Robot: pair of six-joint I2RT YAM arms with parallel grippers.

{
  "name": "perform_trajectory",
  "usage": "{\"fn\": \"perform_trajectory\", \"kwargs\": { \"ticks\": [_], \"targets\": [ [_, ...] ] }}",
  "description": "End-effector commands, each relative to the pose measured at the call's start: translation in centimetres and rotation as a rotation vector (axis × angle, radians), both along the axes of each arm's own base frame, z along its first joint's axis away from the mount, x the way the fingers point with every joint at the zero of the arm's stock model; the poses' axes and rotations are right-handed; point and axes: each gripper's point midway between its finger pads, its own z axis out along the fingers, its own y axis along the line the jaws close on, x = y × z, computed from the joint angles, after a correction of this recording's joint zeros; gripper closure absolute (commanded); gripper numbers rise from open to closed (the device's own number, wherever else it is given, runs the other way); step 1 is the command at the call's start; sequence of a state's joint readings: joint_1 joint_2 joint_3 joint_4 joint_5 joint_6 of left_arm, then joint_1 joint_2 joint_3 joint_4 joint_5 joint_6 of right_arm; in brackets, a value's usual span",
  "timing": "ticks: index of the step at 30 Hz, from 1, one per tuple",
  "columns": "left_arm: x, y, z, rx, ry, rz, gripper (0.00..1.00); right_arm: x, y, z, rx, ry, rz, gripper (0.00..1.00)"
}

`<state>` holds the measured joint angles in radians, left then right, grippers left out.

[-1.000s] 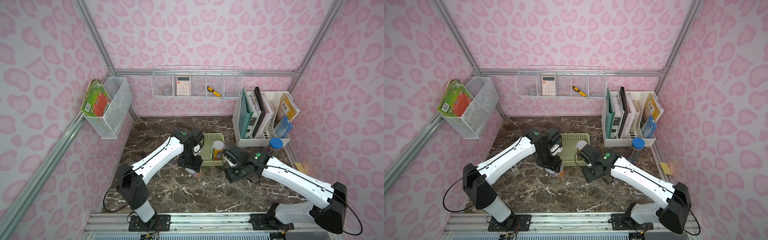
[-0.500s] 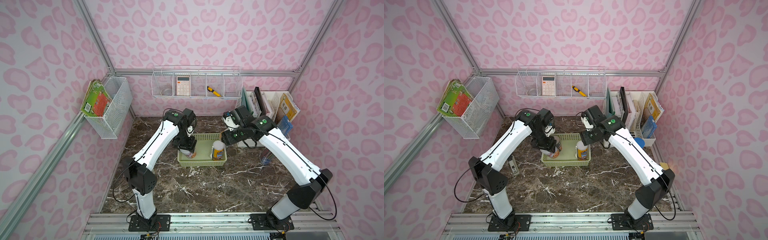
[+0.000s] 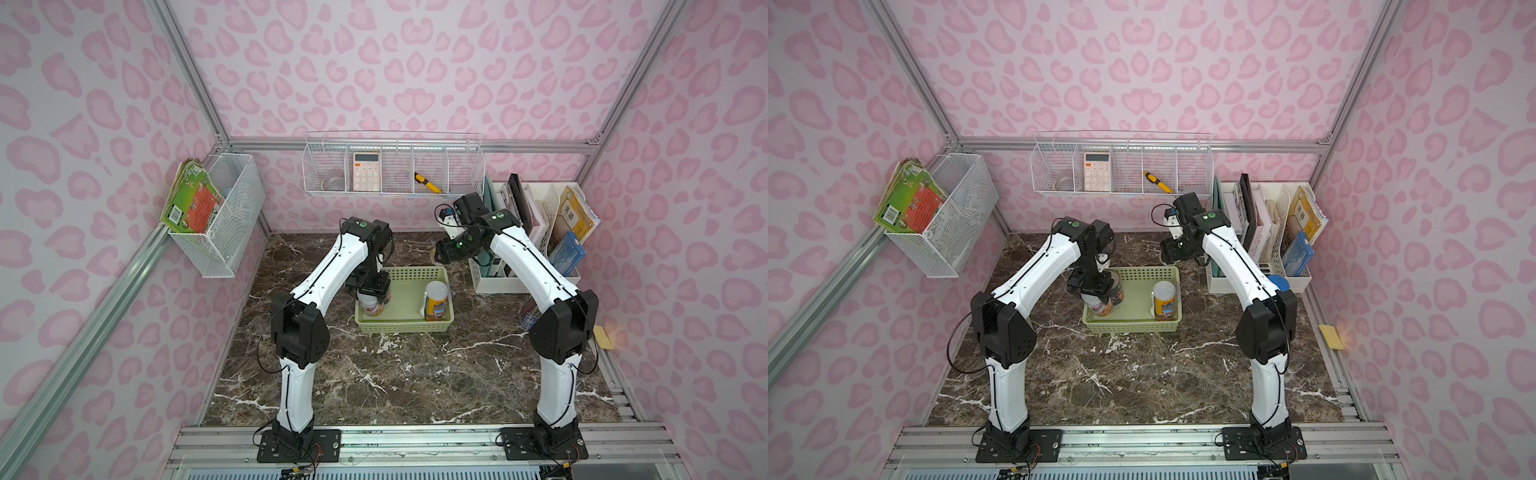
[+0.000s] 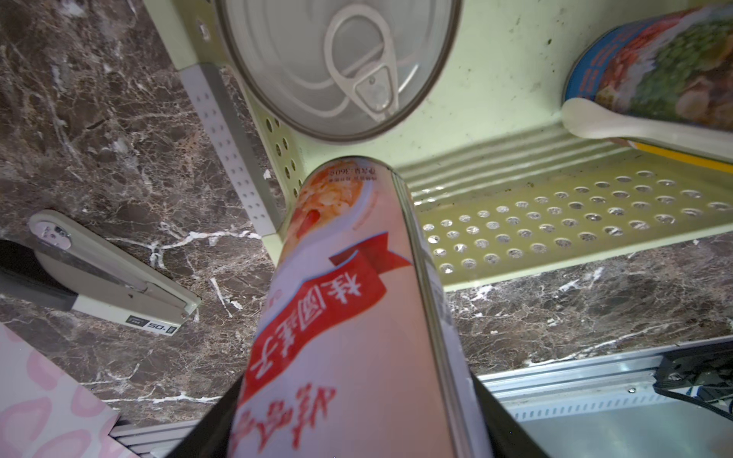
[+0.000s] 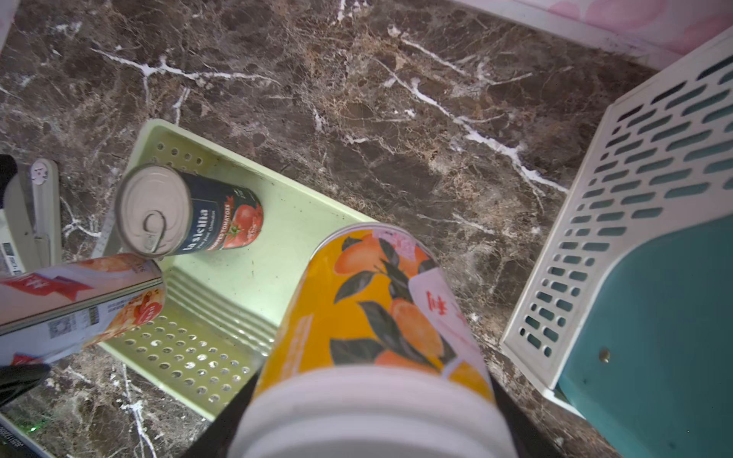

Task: Put the canned food in the basket
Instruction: Place the canned food in the basket.

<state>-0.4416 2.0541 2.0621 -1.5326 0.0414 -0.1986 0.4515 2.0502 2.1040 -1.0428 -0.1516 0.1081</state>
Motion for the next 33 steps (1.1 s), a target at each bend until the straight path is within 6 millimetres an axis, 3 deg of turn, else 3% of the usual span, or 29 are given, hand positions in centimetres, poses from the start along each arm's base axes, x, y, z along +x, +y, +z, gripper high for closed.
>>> {"fn": "perform_trajectory", "kwargs": {
  "ticks": [1,5,9,18,25,29,30,33],
  "targets": [
    [-0.3,0.4,-0.2,0.015,0.011,-0.010,1.00,0.2,0.9,-0.2,0.028,-0.001,0.037,0.56],
    [-0.6,0.6,-1.7,0.027,0.027,-0.012,1.00,0.3,1.2,-1.5,0.018,0.027,0.042,0.55],
    [-1.0,0.3,-2.9,0.006,0.038,-0.010,1.00,0.3,1.3,-4.1,-0.036,0.063,0.043,0.55],
    [-0.9,-0.6,-3.9,-0.045,0.046,-0.024,1.00,0.5,1.1,-8.7,-0.131,0.126,0.045,0.55],
    [-1.1,-1.0,-4.5,-0.069,0.053,-0.026,1.00,0.7,1.1,-10.8,-0.178,0.147,0.048,0.54],
    [-1.2,-1.1,-5.0,-0.074,0.061,-0.024,1.00,0.8,1.4,-10.8,-0.183,0.136,0.056,0.53],
    [-1.2,-1.1,-5.2,-0.076,0.064,-0.024,1.00,0.7,1.6,-12.0,-0.191,0.158,0.064,0.53],
    [-1.3,-1.2,-5.4,-0.076,0.070,-0.025,1.00,0.8,2.0,-12.7,-0.202,0.162,0.072,0.53]
  ]
}}
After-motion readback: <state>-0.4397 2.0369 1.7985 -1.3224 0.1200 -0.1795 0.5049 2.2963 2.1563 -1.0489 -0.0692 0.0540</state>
